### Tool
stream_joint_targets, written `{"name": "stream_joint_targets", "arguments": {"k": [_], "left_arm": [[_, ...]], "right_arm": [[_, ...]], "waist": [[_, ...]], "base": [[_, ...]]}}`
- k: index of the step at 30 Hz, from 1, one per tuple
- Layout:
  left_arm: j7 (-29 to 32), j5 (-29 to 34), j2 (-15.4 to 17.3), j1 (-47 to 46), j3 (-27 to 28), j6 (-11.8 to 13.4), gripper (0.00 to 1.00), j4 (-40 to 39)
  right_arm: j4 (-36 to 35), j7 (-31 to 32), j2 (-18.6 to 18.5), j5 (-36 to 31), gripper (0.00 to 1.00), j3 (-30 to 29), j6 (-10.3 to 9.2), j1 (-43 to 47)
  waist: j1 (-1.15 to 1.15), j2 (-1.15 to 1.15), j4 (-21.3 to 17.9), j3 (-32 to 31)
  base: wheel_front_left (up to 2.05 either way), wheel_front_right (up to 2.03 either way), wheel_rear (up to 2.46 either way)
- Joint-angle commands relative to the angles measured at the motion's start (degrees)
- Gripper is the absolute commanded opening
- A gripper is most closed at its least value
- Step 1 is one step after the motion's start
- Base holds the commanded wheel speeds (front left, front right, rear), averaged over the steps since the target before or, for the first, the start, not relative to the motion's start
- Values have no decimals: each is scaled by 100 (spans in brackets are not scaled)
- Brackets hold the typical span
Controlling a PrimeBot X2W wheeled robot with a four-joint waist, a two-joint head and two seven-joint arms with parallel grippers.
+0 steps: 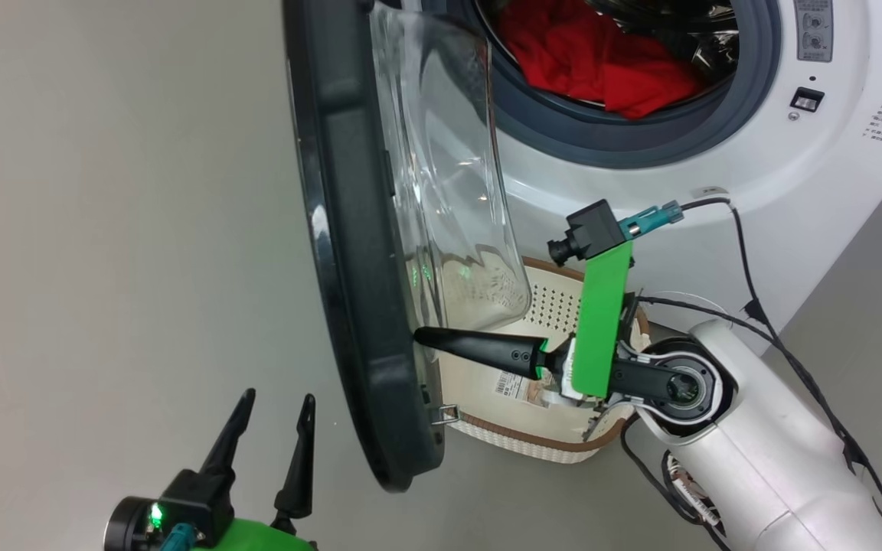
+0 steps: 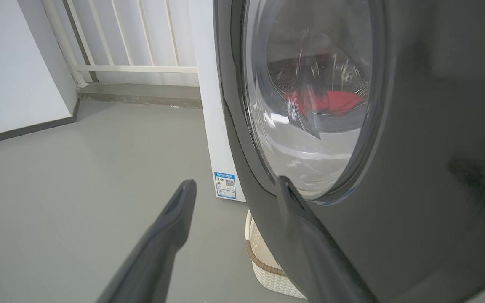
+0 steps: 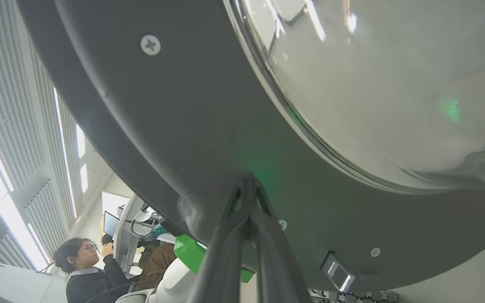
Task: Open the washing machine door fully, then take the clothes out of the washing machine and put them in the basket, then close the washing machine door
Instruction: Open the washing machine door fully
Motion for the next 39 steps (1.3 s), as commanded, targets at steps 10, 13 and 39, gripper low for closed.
{"name": "stream_joint_targets", "arguments": {"k": [10, 13, 39], "left_arm": [[-70, 26, 94, -65, 302, 22, 100, -102], [-70, 32, 94, -68, 340, 17, 100, -90], [-70, 137, 94, -2, 769, -100, 100, -56]], "right_arm": [[-95, -37, 168, -87, 9, 66, 10, 98], [-72, -138, 82, -150, 65, 27, 10, 133], [301, -2814, -1496, -1453, 100, 292, 10, 1037]], "waist": [[0, 0, -66, -28], [0, 0, -123, -40], [0, 0, -629, -161]], "base": [[0, 0, 0], [0, 0, 0], [0, 0, 0]]}}
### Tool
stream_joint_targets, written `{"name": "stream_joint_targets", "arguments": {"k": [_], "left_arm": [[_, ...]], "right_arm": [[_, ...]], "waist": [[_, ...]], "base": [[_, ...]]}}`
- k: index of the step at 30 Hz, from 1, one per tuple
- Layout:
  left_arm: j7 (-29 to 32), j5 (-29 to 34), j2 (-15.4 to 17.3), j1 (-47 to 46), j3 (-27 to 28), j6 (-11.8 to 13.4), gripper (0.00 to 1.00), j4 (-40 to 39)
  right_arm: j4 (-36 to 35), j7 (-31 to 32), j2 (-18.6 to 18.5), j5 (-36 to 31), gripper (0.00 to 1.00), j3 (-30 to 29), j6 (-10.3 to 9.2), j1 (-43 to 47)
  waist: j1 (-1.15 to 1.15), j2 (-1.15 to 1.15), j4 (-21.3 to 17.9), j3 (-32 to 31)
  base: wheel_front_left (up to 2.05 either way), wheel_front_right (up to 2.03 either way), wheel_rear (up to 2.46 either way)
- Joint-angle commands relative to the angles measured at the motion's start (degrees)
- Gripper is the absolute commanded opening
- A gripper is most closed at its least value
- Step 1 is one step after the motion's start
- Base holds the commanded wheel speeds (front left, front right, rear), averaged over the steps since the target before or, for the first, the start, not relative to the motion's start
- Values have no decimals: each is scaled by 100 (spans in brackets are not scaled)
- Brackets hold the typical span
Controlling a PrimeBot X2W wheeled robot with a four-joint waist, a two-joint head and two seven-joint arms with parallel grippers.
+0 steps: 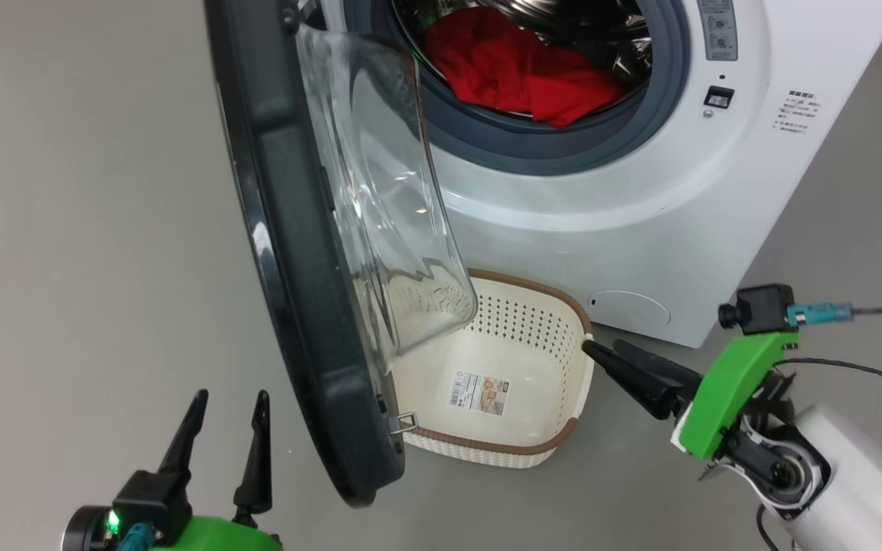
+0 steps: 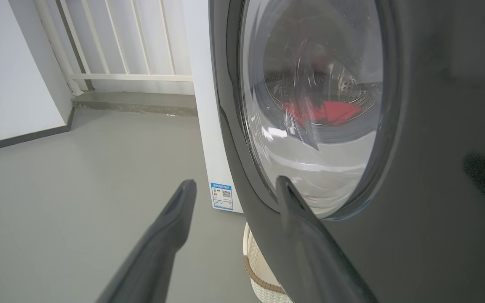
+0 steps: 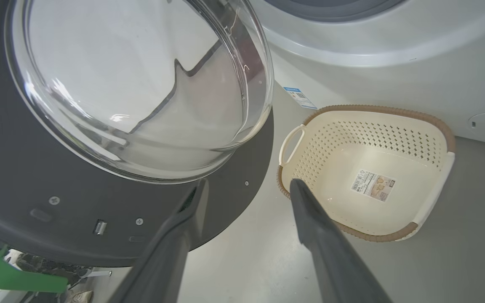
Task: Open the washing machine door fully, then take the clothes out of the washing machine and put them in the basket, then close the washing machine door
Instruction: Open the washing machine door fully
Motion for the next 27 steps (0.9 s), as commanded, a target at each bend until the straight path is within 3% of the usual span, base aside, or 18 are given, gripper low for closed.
{"name": "stream_joint_targets", "arguments": {"k": [1, 12, 16, 21, 27], "left_arm": [[-70, 66, 94, -4, 218, -45, 100, -110], [-70, 84, 94, 73, 304, -74, 100, -54], [-70, 95, 94, 105, 322, -82, 100, -36], [-70, 102, 94, 133, 355, -78, 100, -46], [-70, 90, 94, 127, 341, -77, 100, -30]], "right_arm": [[-54, -330, -137, -220, 100, 187, 9, 102], [497, -2614, -499, -1152, 100, 1127, 9, 57], [753, -3012, -485, -1408, 100, 1249, 9, 37], [756, -3053, -349, -2385, 100, 581, 9, 120], [394, -3055, 56, -3593, 100, -657, 9, 744]], "waist": [[0, 0, -29, -24], [0, 0, -98, -106], [0, 0, -115, -137], [0, 0, -135, -136], [0, 0, -104, -135]], "base": [[0, 0, 0], [0, 0, 0], [0, 0, 0], [0, 0, 0], [0, 0, 0]]}}
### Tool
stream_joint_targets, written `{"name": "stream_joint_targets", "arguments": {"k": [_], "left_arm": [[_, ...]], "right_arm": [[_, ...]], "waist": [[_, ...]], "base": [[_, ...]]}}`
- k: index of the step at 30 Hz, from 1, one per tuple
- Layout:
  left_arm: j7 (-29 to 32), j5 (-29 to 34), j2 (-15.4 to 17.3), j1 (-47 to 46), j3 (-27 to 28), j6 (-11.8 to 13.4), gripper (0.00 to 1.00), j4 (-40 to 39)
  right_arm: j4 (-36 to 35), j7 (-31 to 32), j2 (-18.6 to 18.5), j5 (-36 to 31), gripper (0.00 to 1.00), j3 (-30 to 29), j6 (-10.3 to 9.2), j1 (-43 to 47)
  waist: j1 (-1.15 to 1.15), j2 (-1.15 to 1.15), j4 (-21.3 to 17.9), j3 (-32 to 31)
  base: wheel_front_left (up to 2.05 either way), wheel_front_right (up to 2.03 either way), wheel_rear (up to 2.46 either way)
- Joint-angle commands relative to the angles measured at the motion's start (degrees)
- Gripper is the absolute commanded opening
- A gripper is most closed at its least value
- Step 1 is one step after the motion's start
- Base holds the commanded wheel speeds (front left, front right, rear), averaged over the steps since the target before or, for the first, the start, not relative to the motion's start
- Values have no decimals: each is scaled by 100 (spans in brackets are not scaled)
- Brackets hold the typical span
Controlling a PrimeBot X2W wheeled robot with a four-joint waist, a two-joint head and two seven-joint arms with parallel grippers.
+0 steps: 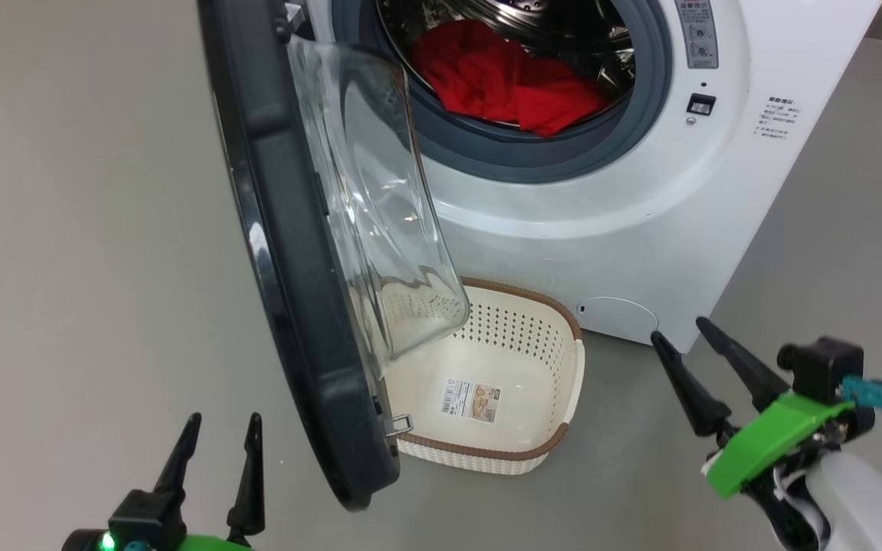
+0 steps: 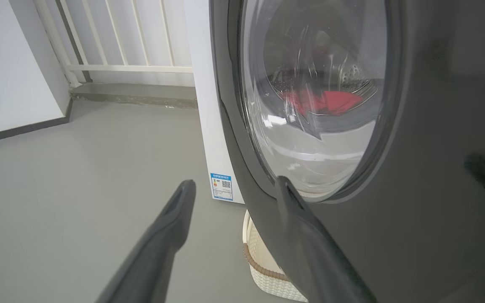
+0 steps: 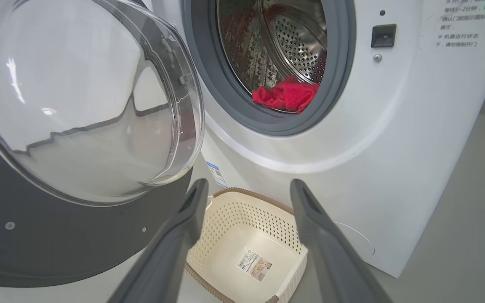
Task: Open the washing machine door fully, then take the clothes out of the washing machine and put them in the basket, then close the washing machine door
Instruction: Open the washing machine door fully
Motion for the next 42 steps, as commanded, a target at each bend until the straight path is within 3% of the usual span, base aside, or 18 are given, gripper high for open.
{"name": "stream_joint_targets", "arguments": {"k": [1, 9, 20, 21, 22, 23, 28, 34, 42], "left_arm": [[-70, 37, 94, -90, 190, -27, 100, -115], [-70, 27, 94, -52, 176, -14, 100, -103], [-70, -48, 94, -21, 182, 10, 100, -126], [-70, -95, 94, -27, 193, 14, 89, -139], [-70, -169, 94, -34, 208, 13, 31, -151], [-70, -268, 94, -44, 235, 9, 0, -169], [-70, -568, 94, -339, 607, -96, 0, -492], [-70, -775, 94, -742, 985, -153, 0, -1599], [-70, -849, 94, -509, 71, -107, 0, -2957]], "right_arm": [[-228, -69, 33, -179, 100, -93, 9, 178], [-724, -69, 386, -1371, 100, -860, 9, 1041], [-859, -70, 655, -1757, 100, -1382, 9, 1391], [-864, -70, 660, -1772, 100, -1404, 9, 1388], [-871, -70, 665, -1783, 100, -1415, 9, 1385], [-880, -70, 671, -1791, 100, -1421, 9, 1384], [-897, -70, 687, -1808, 100, -1467, 9, 1393], [-921, -70, 674, -1834, 100, -1513, 9, 1365], [-958, -70, 721, -1848, 100, -1588, 9, 1405]], "waist": [[0, 0, 9, -2], [0, 0, 56, -49], [0, 0, 27, -35], [0, 0, 27, -39], [0, 0, 29, -48], [0, 0, 31, -54], [0, 0, 87, -82], [0, 0, 94, -140], [0, 0, 56, -185]], "base": [[0, 0, 0], [0, 0, 0], [0, 0, 0], [0, 0, 0], [0, 0, 0], [0, 0, 0], [0, 0, 0], [0, 0, 0], [0, 0, 0]]}}
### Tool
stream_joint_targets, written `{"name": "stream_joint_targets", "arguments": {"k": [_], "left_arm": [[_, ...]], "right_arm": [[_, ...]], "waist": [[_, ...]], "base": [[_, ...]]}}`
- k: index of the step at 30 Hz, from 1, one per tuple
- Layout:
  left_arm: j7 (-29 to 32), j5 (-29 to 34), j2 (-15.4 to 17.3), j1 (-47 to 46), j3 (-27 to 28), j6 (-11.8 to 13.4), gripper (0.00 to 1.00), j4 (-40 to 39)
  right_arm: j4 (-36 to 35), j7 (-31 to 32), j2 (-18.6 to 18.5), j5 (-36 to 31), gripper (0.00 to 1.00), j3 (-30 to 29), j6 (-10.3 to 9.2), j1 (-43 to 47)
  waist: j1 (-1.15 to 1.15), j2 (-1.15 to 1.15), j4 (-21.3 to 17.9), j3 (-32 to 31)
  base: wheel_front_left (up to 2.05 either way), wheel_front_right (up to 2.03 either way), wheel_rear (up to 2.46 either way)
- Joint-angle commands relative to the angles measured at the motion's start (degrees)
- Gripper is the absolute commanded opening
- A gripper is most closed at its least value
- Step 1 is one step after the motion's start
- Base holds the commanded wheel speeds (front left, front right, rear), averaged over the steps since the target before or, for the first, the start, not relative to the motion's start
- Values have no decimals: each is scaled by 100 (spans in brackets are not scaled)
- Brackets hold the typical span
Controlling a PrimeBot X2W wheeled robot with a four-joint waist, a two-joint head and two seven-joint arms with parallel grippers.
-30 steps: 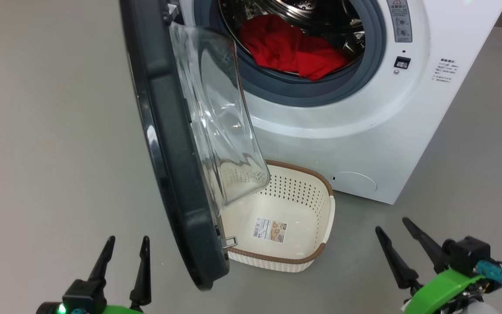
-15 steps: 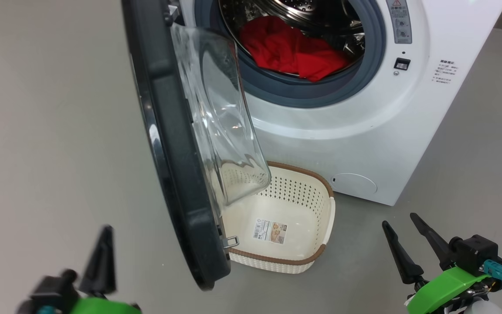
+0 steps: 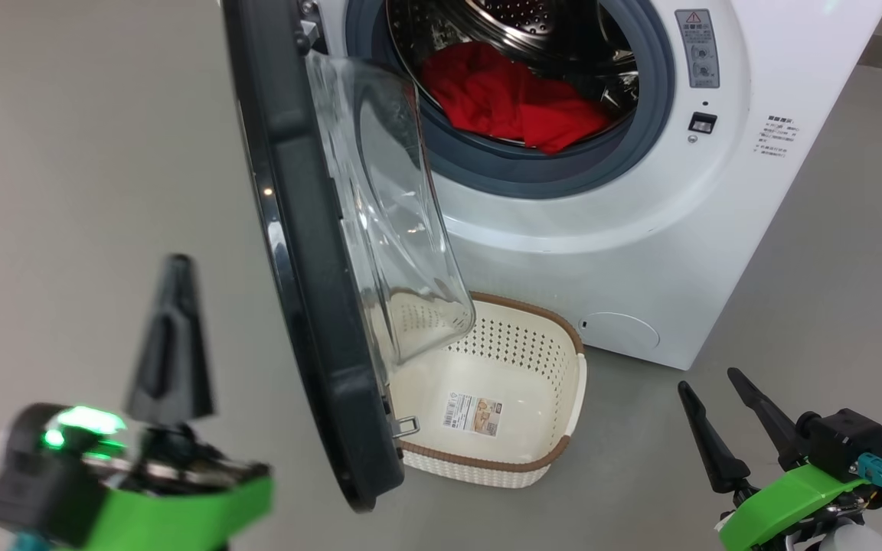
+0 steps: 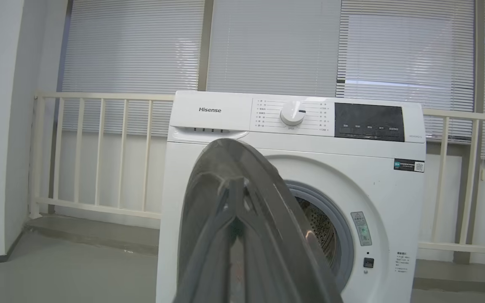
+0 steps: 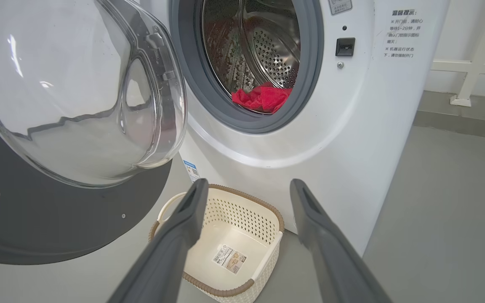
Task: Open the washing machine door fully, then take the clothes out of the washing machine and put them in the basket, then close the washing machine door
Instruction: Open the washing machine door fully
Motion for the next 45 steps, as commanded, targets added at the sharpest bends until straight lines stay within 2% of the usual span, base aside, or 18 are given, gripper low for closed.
{"name": "stream_joint_targets", "arguments": {"k": [1, 2, 5, 9, 13, 19, 28, 36, 45], "left_arm": [[-26, 71, 93, 16, -24, 17, 0, -296], [-26, 71, 93, 16, -24, 17, 0, -296], [-26, 223, 93, 163, -506, -3, 0, -474], [-26, 291, 93, 370, -1208, -120, 0, -339], [-26, 93, 93, 513, -1714, -219, 0, 114], [-26, -179, 93, 542, -2053, -286, 0, 1072], [-26, -602, 93, 371, -1955, -261, 0, 2029], [-26, -810, 93, 313, -1635, -52, 0, 2128], [-26, -844, 93, 485, -935, 236, 0, 2114]], "right_arm": [[-162, -70, -45, -60, 100, 91, 9, 11], [-162, -70, -45, -60, 100, 91, 9, 11], [-181, -70, -41, -67, 100, 103, 9, 8], [-190, -70, -47, -68, 100, 115, 9, -6], [-189, -70, -58, -57, 100, 159, 9, -32], [-166, -70, -64, -39, 100, 217, 9, -54], [-163, -70, -70, -46, 100, 202, 9, -86], [-166, -70, -59, -69, 100, 153, 9, -75], [-158, -70, -71, -79, 100, 140, 9, -88]], "waist": [[0, 0, -9, 10], [0, 0, -9, 10], [0, 0, -16, 33], [0, 0, -14, 59], [0, 0, -14, 78], [0, 0, -51, 80], [0, 0, -93, 115], [0, 0, -11, 167], [0, 0, 242, 226]], "base": [[0, 0, 0], [0, 0, 0], [0, 0, 0], [0, 0, 0], [0, 0, 0], [0, 0, 0], [0, 0, 0], [0, 0, 0], [0, 0, 0]]}}
